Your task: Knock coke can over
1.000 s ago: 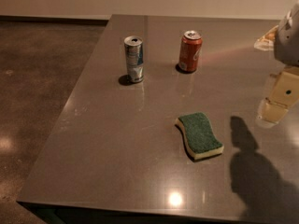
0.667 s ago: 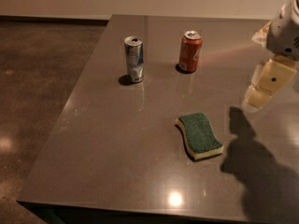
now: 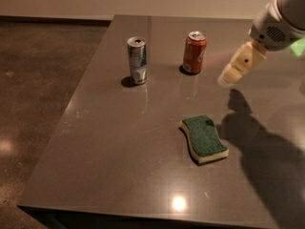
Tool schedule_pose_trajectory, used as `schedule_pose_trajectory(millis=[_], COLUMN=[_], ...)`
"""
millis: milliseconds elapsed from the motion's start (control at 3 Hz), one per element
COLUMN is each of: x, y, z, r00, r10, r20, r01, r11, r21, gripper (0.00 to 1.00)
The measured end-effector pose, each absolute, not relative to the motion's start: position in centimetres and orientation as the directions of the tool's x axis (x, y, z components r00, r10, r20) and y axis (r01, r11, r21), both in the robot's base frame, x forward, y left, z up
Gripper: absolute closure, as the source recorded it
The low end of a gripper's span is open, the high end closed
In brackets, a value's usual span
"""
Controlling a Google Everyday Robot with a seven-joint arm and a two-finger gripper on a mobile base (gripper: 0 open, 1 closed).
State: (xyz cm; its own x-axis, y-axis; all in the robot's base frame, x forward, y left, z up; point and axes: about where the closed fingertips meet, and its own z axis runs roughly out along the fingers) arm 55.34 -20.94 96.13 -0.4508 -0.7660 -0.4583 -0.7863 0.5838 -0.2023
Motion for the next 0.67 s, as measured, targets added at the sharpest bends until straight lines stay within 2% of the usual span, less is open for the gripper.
schedule_pose_trajectory(millis=[667], x=[62.5], y=[-20.0], z=[94.9], r00=[-0.526], r10=[-0.619], r20=[-0.582], r01=[-0.69], r11=[0.711], r21=[-0.133], gripper=[0.0])
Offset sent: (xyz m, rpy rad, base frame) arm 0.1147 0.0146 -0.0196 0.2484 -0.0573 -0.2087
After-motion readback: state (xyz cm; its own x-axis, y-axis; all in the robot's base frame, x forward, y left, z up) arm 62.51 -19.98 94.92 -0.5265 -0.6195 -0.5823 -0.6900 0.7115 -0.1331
